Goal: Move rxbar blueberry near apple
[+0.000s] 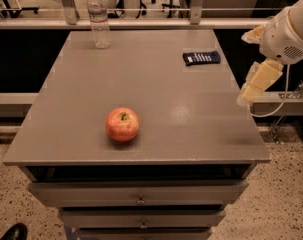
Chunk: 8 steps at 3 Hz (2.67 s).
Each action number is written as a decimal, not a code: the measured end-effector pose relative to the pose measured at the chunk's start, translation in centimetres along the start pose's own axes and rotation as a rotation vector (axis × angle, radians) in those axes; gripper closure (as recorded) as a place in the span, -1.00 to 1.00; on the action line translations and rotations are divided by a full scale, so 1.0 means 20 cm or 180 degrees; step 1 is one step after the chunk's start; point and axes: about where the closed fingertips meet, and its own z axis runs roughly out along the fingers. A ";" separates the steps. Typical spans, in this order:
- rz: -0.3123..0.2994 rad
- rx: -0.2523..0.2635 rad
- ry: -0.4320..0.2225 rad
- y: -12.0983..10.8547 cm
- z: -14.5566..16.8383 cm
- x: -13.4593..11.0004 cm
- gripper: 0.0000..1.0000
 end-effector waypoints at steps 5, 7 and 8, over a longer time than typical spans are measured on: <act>0.1097 -0.0092 -0.1051 -0.72 0.73 -0.24 -1.00; 0.1049 -0.0112 -0.0877 -0.81 0.90 -0.26 -1.00; 0.1024 -0.0123 -0.0807 -0.82 0.94 -0.26 -0.73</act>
Offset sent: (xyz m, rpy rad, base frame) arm 0.1489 0.0361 -0.0261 0.3194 -0.0624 -0.0554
